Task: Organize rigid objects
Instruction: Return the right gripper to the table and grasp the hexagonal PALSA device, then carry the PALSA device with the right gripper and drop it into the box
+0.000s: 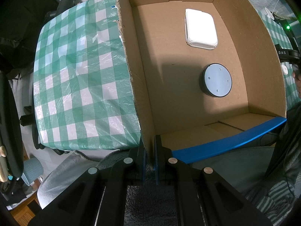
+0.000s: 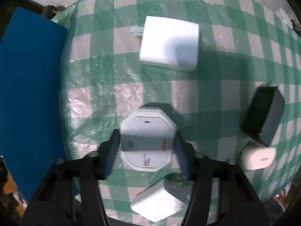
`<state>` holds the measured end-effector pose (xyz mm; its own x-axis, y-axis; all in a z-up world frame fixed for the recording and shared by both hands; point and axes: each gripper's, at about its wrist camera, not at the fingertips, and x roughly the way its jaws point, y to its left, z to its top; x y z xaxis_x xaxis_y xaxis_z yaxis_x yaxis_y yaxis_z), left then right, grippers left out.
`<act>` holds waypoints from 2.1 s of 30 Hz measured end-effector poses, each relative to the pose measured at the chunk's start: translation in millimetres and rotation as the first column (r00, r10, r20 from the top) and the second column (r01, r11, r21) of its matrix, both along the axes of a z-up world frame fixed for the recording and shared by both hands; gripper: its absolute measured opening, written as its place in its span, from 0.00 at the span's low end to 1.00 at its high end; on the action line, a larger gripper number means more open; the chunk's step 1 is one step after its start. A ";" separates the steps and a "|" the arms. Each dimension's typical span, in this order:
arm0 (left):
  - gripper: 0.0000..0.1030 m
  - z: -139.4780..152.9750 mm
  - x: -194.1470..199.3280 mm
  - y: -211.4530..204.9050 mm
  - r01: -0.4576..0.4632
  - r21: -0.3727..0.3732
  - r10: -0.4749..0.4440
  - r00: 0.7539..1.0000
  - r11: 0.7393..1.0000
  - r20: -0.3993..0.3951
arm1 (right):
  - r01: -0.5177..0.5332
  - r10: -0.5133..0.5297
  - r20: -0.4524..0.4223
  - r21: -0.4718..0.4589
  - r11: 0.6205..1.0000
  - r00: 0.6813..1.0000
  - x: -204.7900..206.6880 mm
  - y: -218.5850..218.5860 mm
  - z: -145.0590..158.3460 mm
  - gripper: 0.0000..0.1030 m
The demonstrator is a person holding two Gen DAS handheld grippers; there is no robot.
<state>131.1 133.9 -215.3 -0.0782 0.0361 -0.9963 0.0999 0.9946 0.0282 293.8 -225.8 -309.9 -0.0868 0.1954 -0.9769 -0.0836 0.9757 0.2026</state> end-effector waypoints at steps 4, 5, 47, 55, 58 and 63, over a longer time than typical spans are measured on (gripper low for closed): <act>0.05 0.0 -0.3 0.2 -0.002 -0.003 0.002 1.000 1.000 0.001 | -0.009 0.009 0.002 0.008 1.000 1.000 -2.3 -3.6 1.3 0.52; 0.06 0.0 -0.6 0.1 -0.001 -0.003 0.001 1.000 1.000 0.001 | -0.018 0.018 0.003 0.004 1.000 1.000 0.7 -6.5 2.1 0.52; 0.05 -1.5 1.0 0.4 -0.001 -0.004 0.001 1.000 1.000 0.001 | -0.420 0.404 0.202 0.045 0.906 0.892 -35.7 139.5 179.0 0.52; 0.05 -1.5 1.9 -0.6 0.000 -0.003 0.000 1.000 1.000 0.001 | -0.479 0.462 0.185 0.060 0.876 0.867 -41.5 176.8 166.9 0.52; 0.05 -1.5 1.8 -0.3 0.002 -0.001 -0.002 1.000 1.000 0.001 | -0.501 0.484 0.180 0.064 0.863 0.857 -44.6 187.5 159.5 0.52; 0.05 -0.5 1.9 -1.7 0.005 -0.001 -0.005 1.000 1.000 0.001 | -0.528 0.517 0.163 0.030 0.849 0.840 -47.7 198.3 141.5 0.52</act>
